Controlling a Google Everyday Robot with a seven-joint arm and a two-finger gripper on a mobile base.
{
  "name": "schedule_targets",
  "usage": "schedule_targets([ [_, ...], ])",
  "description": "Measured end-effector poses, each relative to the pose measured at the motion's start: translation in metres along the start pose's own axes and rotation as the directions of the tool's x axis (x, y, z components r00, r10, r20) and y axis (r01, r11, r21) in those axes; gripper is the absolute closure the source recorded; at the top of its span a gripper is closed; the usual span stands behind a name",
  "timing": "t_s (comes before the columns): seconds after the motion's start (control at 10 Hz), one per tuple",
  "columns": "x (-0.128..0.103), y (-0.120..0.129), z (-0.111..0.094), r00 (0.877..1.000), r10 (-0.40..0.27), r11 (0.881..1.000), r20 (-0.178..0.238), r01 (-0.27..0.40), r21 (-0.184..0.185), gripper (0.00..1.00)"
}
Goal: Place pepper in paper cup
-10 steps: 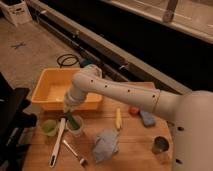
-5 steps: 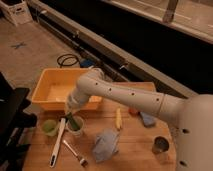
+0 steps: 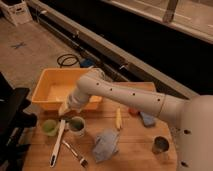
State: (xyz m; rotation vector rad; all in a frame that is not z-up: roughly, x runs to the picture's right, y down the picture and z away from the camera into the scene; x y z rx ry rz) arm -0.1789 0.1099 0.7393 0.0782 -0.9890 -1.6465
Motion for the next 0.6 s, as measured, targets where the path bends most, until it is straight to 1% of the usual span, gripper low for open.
schedule_targets([
  [0.1,0.003,-0.001,-0.005,1.0,-0.008,1.0,-0.001,0.008,-0.011,0.37],
  [0.2,0.009,-0.003,-0.012,1.0,-0.019,0.999,-0.003,0.019,-0.034,0.37],
  [0.3,0.016,-0.004,-0.02,1.0,-0.025,0.998,-0.004,0.024,-0.061,0.37],
  [0.4,0.027,-0.004,-0.03,1.0,-0.024,0.995,-0.004,0.023,-0.099,0.37],
  [0.5,0.035,-0.005,-0.036,1.0,-0.021,0.992,-0.005,0.02,-0.123,0.37],
  [0.6,0.035,-0.004,-0.037,1.0,-0.02,0.992,-0.005,0.019,-0.126,0.37],
])
